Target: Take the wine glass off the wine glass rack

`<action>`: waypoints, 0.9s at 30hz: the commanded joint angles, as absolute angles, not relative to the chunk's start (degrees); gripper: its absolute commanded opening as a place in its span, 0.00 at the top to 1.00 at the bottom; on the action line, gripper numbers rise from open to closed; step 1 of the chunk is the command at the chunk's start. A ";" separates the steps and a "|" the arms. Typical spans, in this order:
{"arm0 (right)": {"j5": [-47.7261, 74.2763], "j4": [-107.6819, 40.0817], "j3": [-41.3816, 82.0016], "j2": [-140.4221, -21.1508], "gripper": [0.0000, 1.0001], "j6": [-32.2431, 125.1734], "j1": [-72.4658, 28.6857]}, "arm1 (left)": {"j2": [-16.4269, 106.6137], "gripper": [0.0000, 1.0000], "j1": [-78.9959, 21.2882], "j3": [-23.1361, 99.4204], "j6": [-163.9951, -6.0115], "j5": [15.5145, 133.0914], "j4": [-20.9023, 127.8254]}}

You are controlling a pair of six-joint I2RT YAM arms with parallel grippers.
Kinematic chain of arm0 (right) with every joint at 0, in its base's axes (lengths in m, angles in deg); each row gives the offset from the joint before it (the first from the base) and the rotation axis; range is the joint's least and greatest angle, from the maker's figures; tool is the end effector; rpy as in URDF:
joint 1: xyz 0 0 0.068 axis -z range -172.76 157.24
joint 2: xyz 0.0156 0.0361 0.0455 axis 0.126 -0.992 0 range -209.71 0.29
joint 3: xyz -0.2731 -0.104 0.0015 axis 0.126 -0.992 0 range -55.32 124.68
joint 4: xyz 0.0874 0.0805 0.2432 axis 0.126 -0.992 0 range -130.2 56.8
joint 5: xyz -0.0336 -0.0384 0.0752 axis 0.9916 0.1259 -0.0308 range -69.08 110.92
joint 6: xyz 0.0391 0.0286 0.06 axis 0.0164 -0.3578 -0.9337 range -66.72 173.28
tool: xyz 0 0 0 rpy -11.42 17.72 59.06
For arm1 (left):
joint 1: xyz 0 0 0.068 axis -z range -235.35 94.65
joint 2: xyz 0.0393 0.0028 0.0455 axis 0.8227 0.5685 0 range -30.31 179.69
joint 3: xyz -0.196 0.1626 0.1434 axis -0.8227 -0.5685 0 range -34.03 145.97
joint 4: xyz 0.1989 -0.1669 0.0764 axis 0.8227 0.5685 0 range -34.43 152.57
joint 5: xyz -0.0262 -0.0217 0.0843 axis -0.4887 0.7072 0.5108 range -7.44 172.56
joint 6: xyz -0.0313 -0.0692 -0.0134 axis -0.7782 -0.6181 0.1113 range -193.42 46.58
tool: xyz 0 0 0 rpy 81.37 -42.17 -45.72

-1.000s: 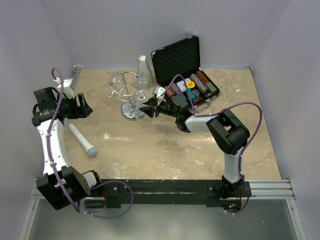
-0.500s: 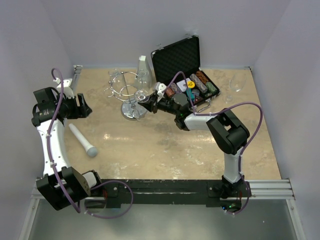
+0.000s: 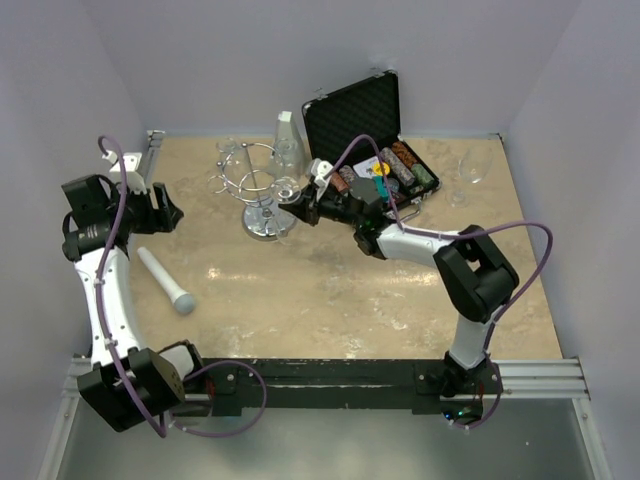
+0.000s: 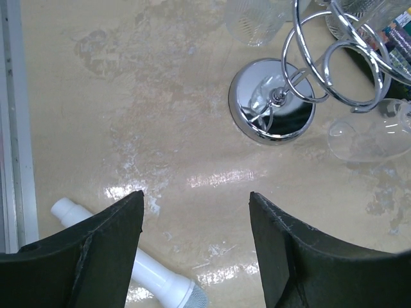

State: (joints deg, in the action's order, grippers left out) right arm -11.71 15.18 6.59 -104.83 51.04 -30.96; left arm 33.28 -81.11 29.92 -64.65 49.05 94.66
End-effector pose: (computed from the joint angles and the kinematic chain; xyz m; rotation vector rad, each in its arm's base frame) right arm 0.3315 0.3060 0.2686 -0.9206 1.2792 0.9801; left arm 0.2396 0.0753 0.3490 -0.0100 2.1349 -0.3067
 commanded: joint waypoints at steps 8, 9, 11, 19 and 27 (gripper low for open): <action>-11.25 8.73 7.08 -97.53 1.00 56.35 -31.52 | 28.23 0.29 -81.55 27.85 -61.74 43.98 90.99; -11.34 8.02 6.99 -97.09 1.00 56.53 -31.70 | 27.70 0.29 -81.63 27.85 -61.13 43.81 90.72; -11.34 6.36 6.82 -96.21 1.00 56.97 -31.79 | 26.73 0.29 -81.54 27.76 -59.98 43.45 90.20; -12.83 -7.69 6.64 -87.87 1.00 58.02 -31.79 | 22.25 0.29 -81.46 29.07 -54.98 38.89 88.00; -10.46 -30.63 16.28 -81.97 1.00 54.17 -30.56 | 19.70 0.29 -69.79 36.45 -41.63 36.15 83.87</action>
